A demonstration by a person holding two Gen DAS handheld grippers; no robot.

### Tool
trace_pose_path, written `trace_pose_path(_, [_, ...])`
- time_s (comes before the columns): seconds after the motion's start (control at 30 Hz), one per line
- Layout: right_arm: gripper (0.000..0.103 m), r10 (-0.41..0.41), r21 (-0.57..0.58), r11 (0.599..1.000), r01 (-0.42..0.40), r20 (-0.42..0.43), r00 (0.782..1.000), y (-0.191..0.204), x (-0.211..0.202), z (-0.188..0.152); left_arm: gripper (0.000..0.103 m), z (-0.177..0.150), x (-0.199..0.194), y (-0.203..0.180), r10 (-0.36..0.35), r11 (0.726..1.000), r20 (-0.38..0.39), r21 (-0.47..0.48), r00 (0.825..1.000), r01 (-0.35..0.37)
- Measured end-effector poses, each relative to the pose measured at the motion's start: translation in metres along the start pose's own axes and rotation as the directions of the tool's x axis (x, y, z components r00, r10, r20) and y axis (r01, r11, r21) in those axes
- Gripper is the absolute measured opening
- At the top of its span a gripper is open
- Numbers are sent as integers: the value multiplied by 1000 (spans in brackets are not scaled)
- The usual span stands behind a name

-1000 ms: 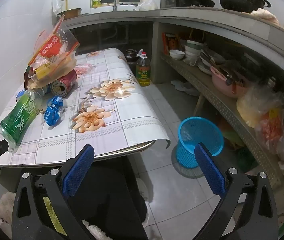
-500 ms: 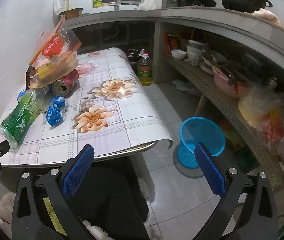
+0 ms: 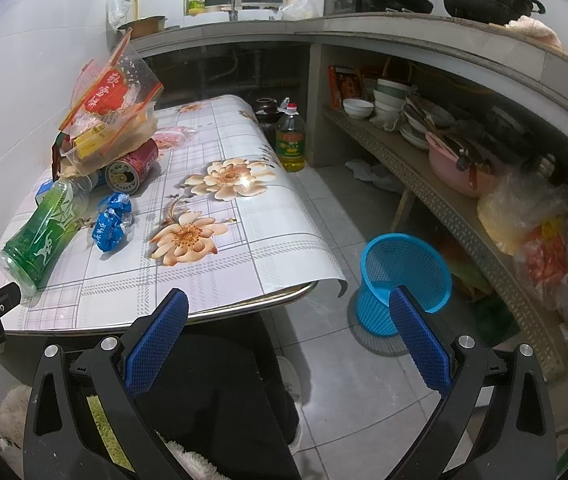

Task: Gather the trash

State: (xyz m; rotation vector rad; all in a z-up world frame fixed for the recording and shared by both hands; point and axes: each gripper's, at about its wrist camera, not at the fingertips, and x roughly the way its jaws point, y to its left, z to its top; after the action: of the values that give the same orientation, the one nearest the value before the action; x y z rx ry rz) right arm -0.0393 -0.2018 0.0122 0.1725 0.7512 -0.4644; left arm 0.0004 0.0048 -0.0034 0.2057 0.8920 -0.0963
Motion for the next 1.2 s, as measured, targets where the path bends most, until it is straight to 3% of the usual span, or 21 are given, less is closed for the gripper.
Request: trace_pose_path(1.2, [96, 5, 5, 1000, -5, -6, 1000, 4, 5, 0, 97, 0, 7, 1, 5, 1000, -18, 0, 1000, -5])
